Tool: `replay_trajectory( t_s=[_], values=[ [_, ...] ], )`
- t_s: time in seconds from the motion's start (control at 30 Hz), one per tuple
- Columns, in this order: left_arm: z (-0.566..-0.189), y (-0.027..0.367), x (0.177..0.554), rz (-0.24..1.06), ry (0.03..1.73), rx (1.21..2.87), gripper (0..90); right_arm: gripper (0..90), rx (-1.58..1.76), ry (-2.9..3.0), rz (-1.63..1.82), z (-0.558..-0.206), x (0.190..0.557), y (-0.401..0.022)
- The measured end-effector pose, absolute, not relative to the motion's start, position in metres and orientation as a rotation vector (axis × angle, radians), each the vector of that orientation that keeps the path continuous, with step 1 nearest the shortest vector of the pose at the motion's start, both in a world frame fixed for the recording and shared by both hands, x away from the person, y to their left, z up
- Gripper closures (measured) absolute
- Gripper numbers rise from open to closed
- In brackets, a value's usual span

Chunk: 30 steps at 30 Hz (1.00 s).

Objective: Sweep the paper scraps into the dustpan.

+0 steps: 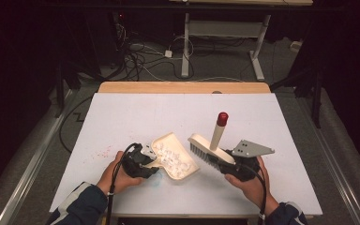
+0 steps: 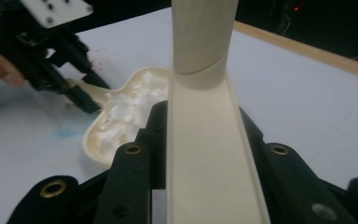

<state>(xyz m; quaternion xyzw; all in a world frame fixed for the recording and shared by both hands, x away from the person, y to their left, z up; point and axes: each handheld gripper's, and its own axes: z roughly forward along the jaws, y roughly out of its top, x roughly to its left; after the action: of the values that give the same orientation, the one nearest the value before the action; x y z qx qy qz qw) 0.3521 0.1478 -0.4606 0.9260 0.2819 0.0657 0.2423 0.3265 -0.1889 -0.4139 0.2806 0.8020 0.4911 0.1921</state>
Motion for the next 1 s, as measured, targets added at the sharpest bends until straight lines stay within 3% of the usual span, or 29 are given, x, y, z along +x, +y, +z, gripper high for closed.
replay_trajectory(
  t_s=[0.57, 1.0],
  values=[
    [-0.463, 0.165, 0.374, 0.123, 0.853, 2.515, 63.7, 67.3, 0.811, 2.191, 1.182, -0.446, 0.449, -0.138],
    [-0.461, 0.159, 0.373, 0.161, 0.857, 2.559, 63.7, 67.0, 0.708, 2.292, 1.242, -0.457, 0.443, -0.119]
  ],
)
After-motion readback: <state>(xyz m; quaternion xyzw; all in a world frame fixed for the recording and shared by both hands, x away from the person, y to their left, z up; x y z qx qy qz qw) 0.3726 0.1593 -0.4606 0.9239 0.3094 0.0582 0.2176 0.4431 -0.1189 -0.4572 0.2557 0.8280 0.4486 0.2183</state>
